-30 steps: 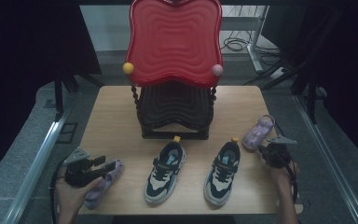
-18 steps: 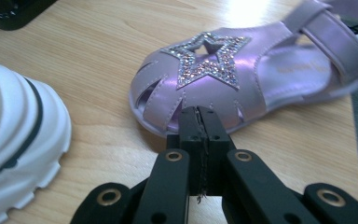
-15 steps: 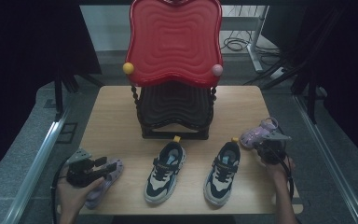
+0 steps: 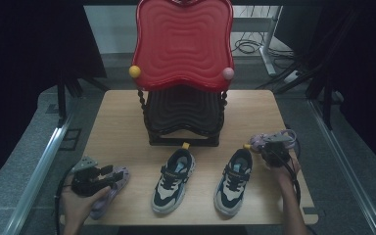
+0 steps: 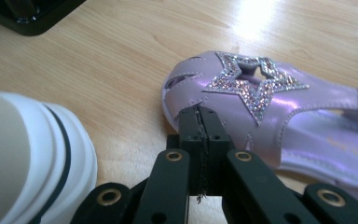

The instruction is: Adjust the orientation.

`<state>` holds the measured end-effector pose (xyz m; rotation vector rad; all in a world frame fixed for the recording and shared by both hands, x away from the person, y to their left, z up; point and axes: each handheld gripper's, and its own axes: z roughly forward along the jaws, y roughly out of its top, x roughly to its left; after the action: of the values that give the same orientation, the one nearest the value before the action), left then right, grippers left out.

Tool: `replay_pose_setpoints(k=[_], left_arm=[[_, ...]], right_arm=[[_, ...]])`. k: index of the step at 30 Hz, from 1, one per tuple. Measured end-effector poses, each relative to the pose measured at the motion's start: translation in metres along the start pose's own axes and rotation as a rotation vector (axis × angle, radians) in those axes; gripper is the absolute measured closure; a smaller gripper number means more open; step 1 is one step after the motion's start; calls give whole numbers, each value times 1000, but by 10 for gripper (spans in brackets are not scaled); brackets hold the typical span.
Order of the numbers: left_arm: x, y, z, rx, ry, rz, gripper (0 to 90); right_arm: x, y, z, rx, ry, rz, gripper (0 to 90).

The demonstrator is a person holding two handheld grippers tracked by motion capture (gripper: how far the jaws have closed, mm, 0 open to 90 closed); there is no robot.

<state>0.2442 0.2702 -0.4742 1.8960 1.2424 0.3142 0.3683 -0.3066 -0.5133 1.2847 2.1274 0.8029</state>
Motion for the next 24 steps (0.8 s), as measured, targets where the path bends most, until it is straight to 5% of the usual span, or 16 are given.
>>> replay_pose_setpoints(k=[24], left_arm=[[-1, -2, 3, 14, 7, 0, 446]], right_arm=[[3, 14, 26, -12, 18, 33, 897]])
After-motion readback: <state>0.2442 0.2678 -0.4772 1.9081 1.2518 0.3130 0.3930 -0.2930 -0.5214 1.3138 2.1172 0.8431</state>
